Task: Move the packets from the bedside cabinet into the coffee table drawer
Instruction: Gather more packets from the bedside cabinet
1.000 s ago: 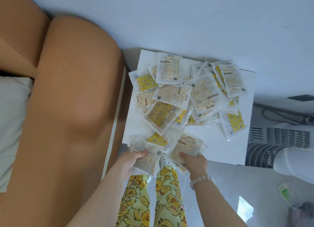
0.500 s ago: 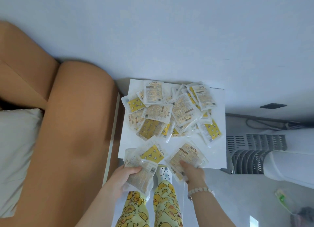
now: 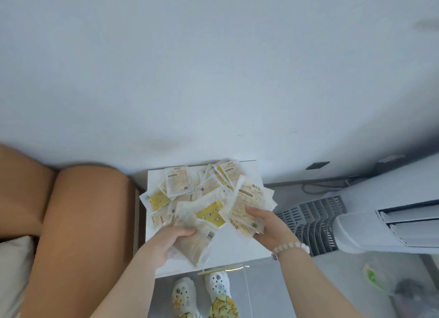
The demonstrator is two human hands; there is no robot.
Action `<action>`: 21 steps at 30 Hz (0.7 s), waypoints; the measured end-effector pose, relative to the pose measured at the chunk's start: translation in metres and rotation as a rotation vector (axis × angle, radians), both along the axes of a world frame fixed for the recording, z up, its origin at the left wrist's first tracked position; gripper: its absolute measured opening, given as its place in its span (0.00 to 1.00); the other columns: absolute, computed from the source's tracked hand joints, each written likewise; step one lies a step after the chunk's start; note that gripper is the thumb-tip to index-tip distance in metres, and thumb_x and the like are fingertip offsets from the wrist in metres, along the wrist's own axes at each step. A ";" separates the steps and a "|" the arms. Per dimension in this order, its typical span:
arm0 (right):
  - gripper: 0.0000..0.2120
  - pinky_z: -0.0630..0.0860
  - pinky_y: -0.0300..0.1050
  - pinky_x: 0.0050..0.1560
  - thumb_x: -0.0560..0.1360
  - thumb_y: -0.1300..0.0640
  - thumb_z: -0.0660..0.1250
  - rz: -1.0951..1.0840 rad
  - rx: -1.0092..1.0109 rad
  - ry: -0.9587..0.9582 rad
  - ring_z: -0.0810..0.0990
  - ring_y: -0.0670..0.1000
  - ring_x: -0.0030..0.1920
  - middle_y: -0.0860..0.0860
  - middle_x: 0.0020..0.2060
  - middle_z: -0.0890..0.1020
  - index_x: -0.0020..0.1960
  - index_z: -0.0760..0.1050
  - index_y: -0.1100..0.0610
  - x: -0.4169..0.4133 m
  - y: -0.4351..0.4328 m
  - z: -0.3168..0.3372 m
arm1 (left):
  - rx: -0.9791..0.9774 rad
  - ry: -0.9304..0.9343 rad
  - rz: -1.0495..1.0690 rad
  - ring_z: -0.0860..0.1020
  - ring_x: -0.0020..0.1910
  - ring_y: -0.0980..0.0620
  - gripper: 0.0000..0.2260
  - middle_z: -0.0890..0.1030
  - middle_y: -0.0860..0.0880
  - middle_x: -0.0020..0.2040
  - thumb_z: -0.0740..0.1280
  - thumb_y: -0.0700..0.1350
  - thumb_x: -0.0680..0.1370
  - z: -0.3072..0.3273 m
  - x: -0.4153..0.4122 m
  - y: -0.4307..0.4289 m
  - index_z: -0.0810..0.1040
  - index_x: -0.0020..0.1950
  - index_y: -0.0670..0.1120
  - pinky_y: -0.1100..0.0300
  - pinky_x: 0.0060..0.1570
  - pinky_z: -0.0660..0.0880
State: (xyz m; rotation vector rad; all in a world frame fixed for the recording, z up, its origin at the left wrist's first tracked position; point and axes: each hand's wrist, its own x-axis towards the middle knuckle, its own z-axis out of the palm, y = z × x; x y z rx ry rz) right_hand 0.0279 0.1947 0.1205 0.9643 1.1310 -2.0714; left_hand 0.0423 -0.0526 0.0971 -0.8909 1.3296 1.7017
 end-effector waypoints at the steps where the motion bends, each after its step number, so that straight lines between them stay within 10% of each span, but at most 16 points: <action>1: 0.09 0.76 0.53 0.56 0.74 0.66 0.65 0.010 -0.010 0.010 0.83 0.55 0.49 0.56 0.50 0.84 0.53 0.78 0.60 -0.005 -0.002 0.006 | 0.013 0.004 -0.028 0.80 0.54 0.42 0.18 0.83 0.41 0.53 0.72 0.35 0.70 0.007 -0.006 0.005 0.77 0.60 0.40 0.46 0.57 0.75; 8: 0.08 0.79 0.53 0.53 0.74 0.67 0.67 0.064 -0.003 0.003 0.83 0.57 0.48 0.57 0.48 0.85 0.52 0.79 0.60 -0.018 -0.008 0.030 | 0.005 0.010 -0.226 0.81 0.54 0.40 0.17 0.83 0.41 0.52 0.73 0.35 0.70 0.036 -0.030 0.029 0.78 0.58 0.40 0.43 0.60 0.74; 14: 0.12 0.81 0.51 0.47 0.74 0.66 0.68 0.012 0.107 0.010 0.83 0.56 0.50 0.57 0.50 0.84 0.58 0.77 0.62 -0.018 0.003 0.038 | 0.024 0.053 -0.290 0.82 0.53 0.41 0.43 0.83 0.42 0.54 0.84 0.44 0.52 0.035 -0.047 0.038 0.74 0.65 0.44 0.43 0.60 0.74; 21: 0.14 0.81 0.48 0.42 0.73 0.66 0.70 -0.198 0.207 0.023 0.84 0.55 0.49 0.56 0.51 0.84 0.58 0.77 0.62 -0.007 0.025 0.050 | 0.070 0.126 -0.431 0.82 0.50 0.44 0.19 0.84 0.42 0.50 0.75 0.35 0.67 0.063 -0.071 0.073 0.78 0.58 0.39 0.51 0.50 0.79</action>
